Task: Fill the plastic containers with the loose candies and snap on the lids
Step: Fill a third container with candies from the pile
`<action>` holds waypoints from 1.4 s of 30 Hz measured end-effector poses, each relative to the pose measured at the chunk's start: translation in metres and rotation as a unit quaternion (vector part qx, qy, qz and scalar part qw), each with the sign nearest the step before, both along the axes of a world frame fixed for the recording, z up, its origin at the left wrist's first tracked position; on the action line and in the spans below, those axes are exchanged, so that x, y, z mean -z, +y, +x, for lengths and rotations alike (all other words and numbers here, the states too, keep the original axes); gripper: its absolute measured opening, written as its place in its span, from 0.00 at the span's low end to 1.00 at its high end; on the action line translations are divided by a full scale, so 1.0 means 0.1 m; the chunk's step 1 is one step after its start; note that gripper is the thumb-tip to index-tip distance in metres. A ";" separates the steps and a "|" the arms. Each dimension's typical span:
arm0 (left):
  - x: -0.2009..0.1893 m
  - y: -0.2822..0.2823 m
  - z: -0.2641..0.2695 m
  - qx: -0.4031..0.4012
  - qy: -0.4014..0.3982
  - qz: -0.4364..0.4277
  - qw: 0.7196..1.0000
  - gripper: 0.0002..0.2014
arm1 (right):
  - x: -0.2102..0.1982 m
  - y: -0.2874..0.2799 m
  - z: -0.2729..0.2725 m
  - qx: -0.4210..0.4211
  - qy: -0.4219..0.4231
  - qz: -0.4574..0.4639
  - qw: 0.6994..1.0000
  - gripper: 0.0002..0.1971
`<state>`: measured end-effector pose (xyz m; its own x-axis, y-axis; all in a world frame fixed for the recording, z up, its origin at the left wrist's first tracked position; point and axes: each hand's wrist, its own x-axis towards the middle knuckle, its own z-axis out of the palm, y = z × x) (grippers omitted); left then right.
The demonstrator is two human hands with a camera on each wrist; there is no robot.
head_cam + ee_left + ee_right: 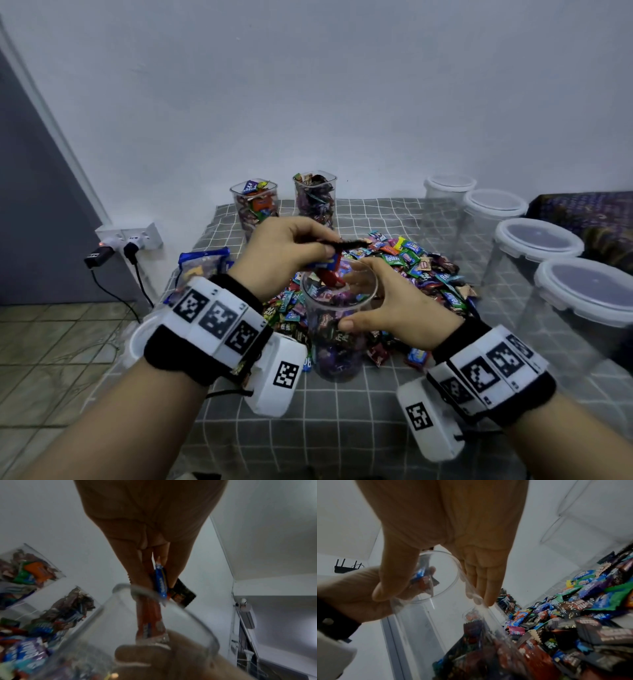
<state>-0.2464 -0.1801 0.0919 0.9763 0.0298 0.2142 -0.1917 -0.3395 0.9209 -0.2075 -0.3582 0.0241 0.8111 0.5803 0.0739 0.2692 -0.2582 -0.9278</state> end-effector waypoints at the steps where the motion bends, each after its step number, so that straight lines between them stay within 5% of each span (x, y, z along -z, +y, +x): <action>1: 0.05 -0.01 0.01 0.003 0.007 0.009 1.000 0.11 | 0.00 0.00 0.00 0.002 0.000 0.007 1.000 0.46; 12: 0.18 -0.03 0.08 -0.004 -0.023 0.105 0.994 0.10 | -0.05 0.02 -0.04 -0.003 -0.009 0.006 1.000 0.43; 20: 0.20 0.16 -0.01 -0.069 -0.041 0.083 0.993 0.08 | 0.02 0.01 -0.03 -0.018 0.014 0.037 0.999 0.36; 25: 0.35 0.51 -0.09 -0.101 0.062 0.190 0.975 0.03 | 0.10 -0.11 0.02 -0.039 -0.012 -0.064 0.997 0.34; 30: 0.60 0.74 -0.17 -0.039 0.222 0.307 0.925 0.09 | 0.08 -0.31 0.11 -0.020 -0.130 -0.286 0.949 0.06; 37: 0.84 0.80 -0.22 0.076 0.436 0.206 0.873 0.11 | 0.16 -0.46 0.19 -0.073 -0.068 -0.507 0.856 0.15; 42: 0.94 0.77 -0.12 0.068 0.434 0.176 0.881 0.06 | 0.26 -0.33 0.28 -0.091 -0.013 -0.505 0.858 0.13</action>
